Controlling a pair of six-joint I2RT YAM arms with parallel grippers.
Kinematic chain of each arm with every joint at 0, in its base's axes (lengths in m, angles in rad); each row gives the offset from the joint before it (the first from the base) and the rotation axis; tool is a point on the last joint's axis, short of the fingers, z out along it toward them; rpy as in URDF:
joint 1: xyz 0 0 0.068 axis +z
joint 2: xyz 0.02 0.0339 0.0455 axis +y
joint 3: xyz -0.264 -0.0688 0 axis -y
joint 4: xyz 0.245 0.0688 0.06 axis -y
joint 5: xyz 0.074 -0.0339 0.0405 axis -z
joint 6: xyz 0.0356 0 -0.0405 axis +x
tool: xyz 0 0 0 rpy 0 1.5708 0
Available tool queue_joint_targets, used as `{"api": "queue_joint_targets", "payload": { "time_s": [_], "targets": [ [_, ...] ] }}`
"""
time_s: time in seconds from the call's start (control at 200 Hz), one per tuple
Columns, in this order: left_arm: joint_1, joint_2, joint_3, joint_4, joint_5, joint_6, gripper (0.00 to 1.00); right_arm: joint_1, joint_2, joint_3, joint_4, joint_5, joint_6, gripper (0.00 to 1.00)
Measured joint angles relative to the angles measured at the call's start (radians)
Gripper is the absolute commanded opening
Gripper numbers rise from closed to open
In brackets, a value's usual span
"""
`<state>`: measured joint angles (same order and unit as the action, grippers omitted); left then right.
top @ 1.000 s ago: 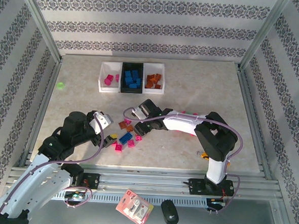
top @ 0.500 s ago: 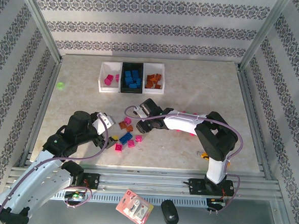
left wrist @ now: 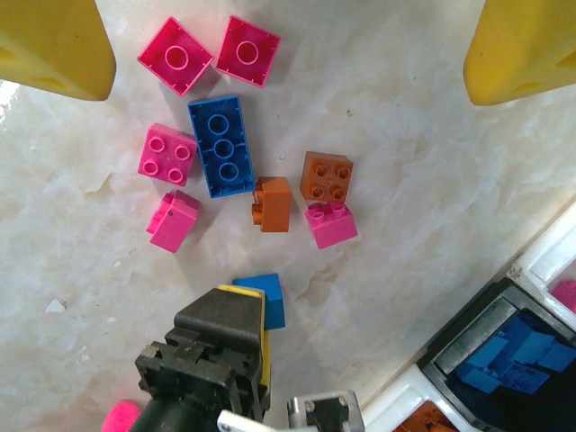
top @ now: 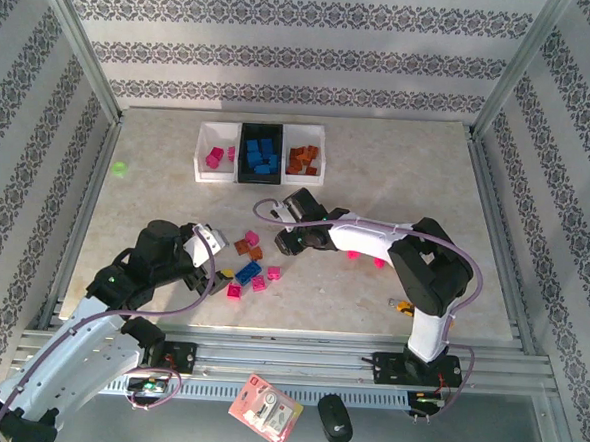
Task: Sort the legos into containers by color
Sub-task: Pick up the lego from the center of the table, then place the lego in the container.
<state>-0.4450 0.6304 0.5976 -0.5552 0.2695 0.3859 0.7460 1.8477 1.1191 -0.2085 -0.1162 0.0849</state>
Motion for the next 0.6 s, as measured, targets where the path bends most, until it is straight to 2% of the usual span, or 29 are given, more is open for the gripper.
{"api": "queue_joint_targets", "payload": {
  "time_s": [0.155,0.335,0.44,0.6],
  "targets": [
    [0.000,0.024,0.000,0.021,0.000,-0.008,0.99,-0.006,-0.046,0.033,-0.003,0.000,0.014,0.32],
    [0.000,0.029,-0.031,0.083,0.013,-0.056,0.99,-0.038,-0.043,0.151,0.029,0.003,0.018,0.32],
    [0.000,0.030,-0.044,0.110,0.016,-0.081,0.99,-0.067,0.024,0.277,0.062,0.013,0.021,0.32],
    [0.000,0.045,-0.045,0.129,0.018,-0.109,0.99,-0.106,0.217,0.524,0.092,0.027,0.022,0.32]
  ]
}}
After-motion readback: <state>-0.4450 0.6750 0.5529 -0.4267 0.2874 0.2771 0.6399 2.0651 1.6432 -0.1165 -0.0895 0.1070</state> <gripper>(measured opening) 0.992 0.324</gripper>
